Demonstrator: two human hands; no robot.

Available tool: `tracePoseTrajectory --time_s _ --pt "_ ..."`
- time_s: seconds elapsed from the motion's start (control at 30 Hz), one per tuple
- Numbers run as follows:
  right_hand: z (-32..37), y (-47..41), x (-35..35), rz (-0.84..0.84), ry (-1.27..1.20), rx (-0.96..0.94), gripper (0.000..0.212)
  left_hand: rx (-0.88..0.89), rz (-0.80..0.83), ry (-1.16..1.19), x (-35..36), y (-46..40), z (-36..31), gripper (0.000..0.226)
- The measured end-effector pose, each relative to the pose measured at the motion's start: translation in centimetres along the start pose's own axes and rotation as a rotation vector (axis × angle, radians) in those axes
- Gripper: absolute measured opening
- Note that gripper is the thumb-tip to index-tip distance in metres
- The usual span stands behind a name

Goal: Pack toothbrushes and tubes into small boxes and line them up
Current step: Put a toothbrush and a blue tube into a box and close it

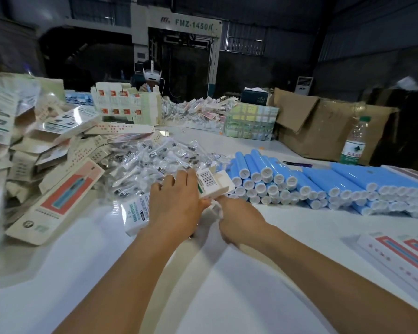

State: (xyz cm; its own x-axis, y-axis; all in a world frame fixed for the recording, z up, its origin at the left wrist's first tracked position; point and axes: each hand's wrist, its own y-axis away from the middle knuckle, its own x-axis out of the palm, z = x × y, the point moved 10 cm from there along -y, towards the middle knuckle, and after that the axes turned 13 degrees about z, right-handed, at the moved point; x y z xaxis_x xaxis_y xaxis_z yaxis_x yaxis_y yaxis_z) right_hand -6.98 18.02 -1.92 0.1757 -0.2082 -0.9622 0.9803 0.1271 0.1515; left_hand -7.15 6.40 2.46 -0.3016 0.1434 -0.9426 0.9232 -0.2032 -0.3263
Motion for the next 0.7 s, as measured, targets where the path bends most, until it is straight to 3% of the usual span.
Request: tracePoseTrajectory --time_s 0.13,0.27,0.33,0.53,0.7 --pt "-4.9 1.9 -2.1 -0.111 -0.322 0.039 0.077 0.015 0.007 0.007 0.2 -0.1 -0.1 0.072" --pt "-10.4 4.3 -3.9 -0.403 -1.190 0.026 0.093 0.101 0.007 -0.019 0.6 0.4 -1.5 0.067" --pt "-11.5 4.9 -4.0 -0.524 -1.462 -0.016 0.093 0.142 0.014 -0.033 0.9 1.0 -2.5 0.066" --pt "-11.5 5.2 -3.4 -0.601 -1.491 -0.098 0.090 0.235 0.024 -0.056 1.7 2.0 -5.8 0.071" --pt "-11.2 5.6 -3.4 -0.618 -1.312 -0.067 0.046 0.279 0.007 -0.066 1.7 2.4 -7.8 0.071"
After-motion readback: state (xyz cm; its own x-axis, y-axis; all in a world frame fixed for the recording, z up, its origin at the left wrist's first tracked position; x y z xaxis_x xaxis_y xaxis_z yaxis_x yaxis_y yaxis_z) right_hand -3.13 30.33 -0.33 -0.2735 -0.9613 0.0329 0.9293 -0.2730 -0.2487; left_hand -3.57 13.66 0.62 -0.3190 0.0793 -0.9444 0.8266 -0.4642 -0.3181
